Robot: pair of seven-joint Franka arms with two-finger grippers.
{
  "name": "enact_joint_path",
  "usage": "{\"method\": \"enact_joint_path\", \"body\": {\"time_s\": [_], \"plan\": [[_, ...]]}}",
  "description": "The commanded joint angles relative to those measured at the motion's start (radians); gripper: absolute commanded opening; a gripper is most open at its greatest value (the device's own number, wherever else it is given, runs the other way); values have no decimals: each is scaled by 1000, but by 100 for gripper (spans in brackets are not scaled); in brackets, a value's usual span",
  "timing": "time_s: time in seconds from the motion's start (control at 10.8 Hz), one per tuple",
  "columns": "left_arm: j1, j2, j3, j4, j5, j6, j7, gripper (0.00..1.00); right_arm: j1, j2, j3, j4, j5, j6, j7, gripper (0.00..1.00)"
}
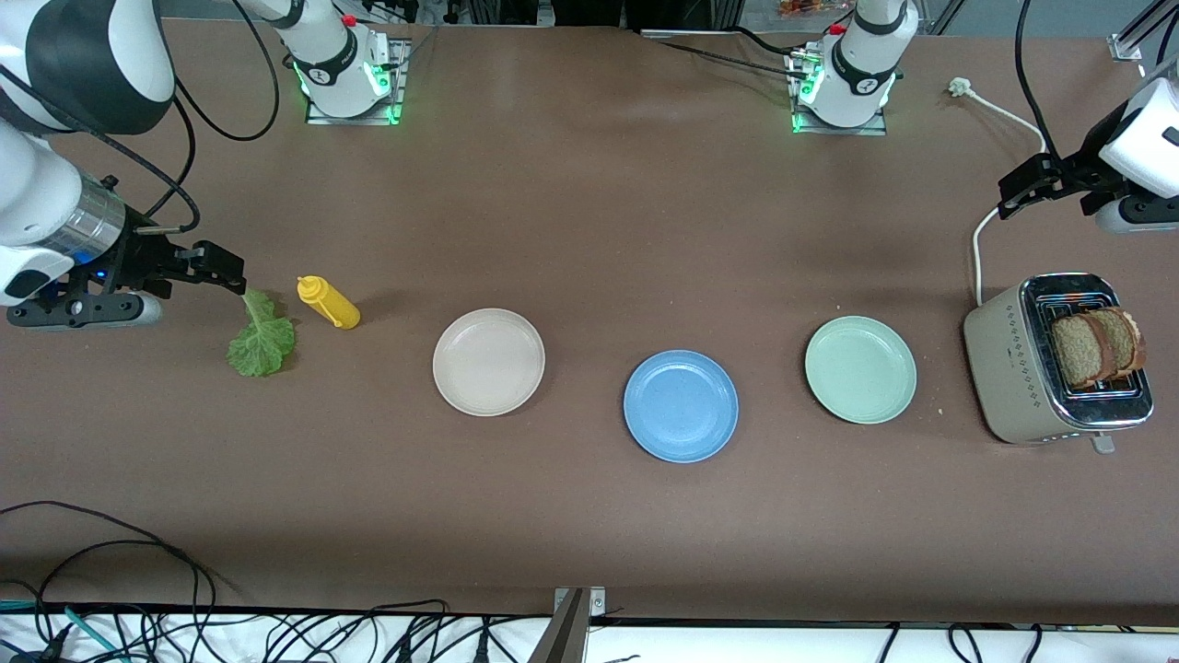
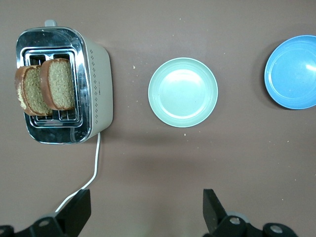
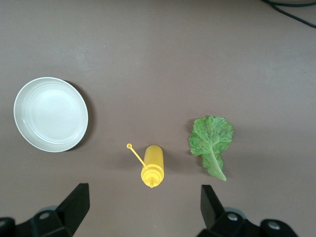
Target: Make sandwich in blue plate with both arms
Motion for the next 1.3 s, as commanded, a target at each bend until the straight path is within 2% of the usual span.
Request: {"method": "enact_joint_path", "body": {"time_s": [0.0, 0.83, 1.2], "plan": [[1, 0, 3, 8, -25, -7, 2, 100, -2, -1, 1, 3, 17, -1, 13, 100], [2, 11, 4, 33, -24, -3, 11, 100, -2, -1, 1, 3, 8, -5, 13, 100], [5, 104, 12, 65, 76, -1, 12, 100, -2, -1, 1, 5, 12, -11, 21, 100]]}}
